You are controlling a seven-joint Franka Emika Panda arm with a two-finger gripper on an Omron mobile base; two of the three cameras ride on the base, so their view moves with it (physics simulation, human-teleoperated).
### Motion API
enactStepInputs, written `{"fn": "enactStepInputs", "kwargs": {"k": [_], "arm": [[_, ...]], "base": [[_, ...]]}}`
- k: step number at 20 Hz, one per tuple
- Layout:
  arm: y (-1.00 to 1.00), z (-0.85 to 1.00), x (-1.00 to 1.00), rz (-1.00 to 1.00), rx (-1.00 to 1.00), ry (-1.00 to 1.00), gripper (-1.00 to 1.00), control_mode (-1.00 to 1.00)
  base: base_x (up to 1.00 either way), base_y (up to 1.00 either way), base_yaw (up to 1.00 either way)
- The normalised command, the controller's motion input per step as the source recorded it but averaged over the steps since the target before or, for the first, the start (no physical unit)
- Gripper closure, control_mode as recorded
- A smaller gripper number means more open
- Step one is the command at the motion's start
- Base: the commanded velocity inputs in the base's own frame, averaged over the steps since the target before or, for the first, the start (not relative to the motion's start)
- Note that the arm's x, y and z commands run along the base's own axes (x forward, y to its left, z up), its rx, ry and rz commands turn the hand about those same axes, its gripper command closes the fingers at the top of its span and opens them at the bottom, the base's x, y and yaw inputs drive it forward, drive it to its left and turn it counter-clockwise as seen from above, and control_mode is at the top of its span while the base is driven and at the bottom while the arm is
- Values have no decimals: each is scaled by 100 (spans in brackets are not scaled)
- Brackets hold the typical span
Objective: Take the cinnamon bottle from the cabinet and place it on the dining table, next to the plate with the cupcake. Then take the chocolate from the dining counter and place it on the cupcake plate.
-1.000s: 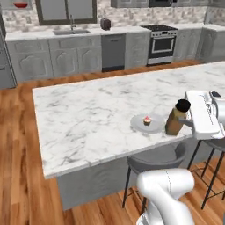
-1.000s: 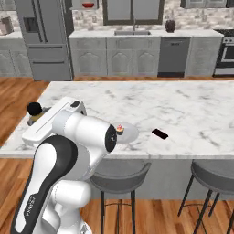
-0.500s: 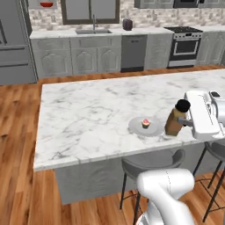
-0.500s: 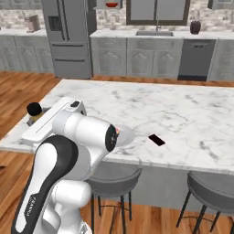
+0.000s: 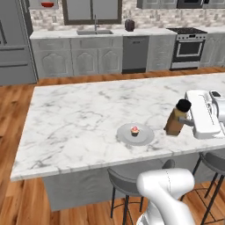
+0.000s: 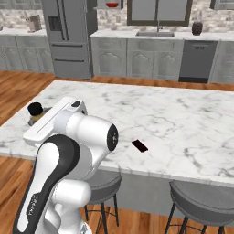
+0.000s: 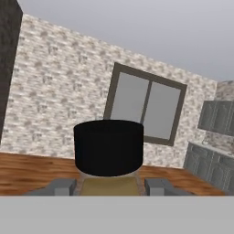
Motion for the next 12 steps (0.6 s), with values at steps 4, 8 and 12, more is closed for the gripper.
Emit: {"fn": "enactStepInputs", "kwargs": {"k": [4,8,12], "arm": [[0,0,0,0,0,0,100,100],[0,0,0,0,0,0,100,100],[0,0,0,0,0,0,100,100]], "base": [[71,-35,7],[59,-22,7],[13,-4,2]]}}
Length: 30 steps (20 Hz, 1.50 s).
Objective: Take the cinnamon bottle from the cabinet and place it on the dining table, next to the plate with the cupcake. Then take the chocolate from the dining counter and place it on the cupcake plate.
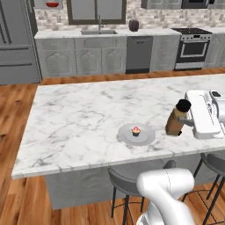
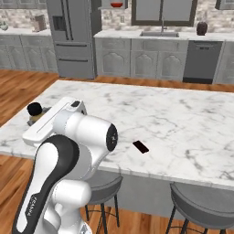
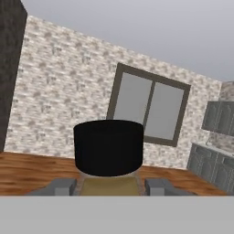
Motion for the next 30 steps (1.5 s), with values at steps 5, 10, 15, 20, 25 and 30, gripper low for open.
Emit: {"fn": "enactStepInputs", "kwargs": {"k": [5,10,15,20,25,30], "arm": [[0,0,0,0,0,0,100,100],[0,0,0,0,0,0,100,100],[12,-8,21,-15,0,0,100,-100],[27,-9,39,-38,0,0,100,-100],[38,-12,43,-54,0,4,100,-100],[38,-16,39,-53,0,9,100,-100]], "base": [[0,0,0],[0,0,0],[2,1,0],[0,0,0],[0,0,0],[0,0,0]]}}
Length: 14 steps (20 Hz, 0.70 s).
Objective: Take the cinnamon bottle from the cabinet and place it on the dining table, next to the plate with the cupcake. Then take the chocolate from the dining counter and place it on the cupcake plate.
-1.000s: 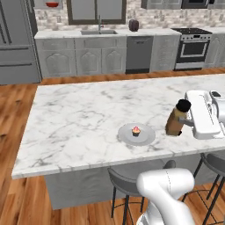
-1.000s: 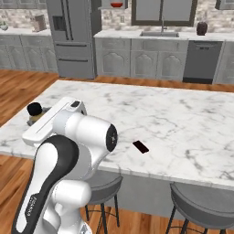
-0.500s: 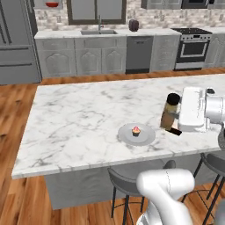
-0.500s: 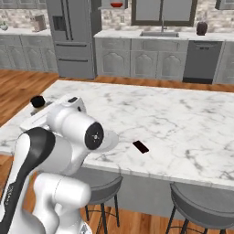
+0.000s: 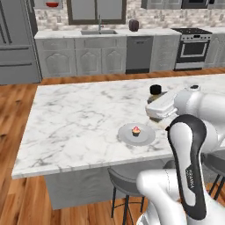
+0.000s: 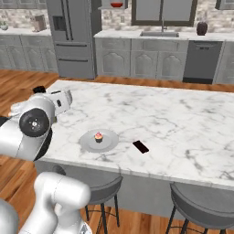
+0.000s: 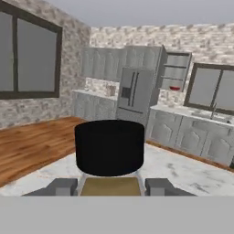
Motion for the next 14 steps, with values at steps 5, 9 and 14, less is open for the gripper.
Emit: {"fn": "enactStepInputs", "kwargs": {"k": [5,9,14], "arm": [[36,-20,38,-55,0,9,100,-100],[34,-28,31,-61,0,11,100,-100],[31,-35,31,-63,0,7,100,-100]], "base": [[0,0,0],[0,0,0],[0,0,0]]}}
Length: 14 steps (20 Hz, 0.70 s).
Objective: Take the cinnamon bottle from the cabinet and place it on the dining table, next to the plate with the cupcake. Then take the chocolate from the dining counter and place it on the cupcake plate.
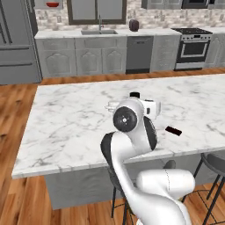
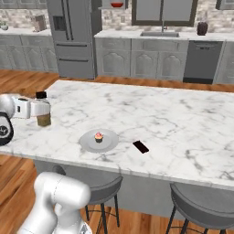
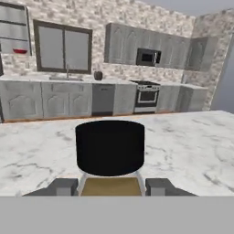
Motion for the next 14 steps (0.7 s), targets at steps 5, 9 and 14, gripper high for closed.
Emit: {"fn": "enactStepInputs", "kwargs": {"k": [5,9,14], "arm": [[14,-35,23,-69,0,-5,100,-100],[3,-42,34,-65,-11,-9,100,-100],[3,-36,36,-47,-1,0,100,-100]], "base": [[0,0,0],[0,0,0],[0,0,0]]}}
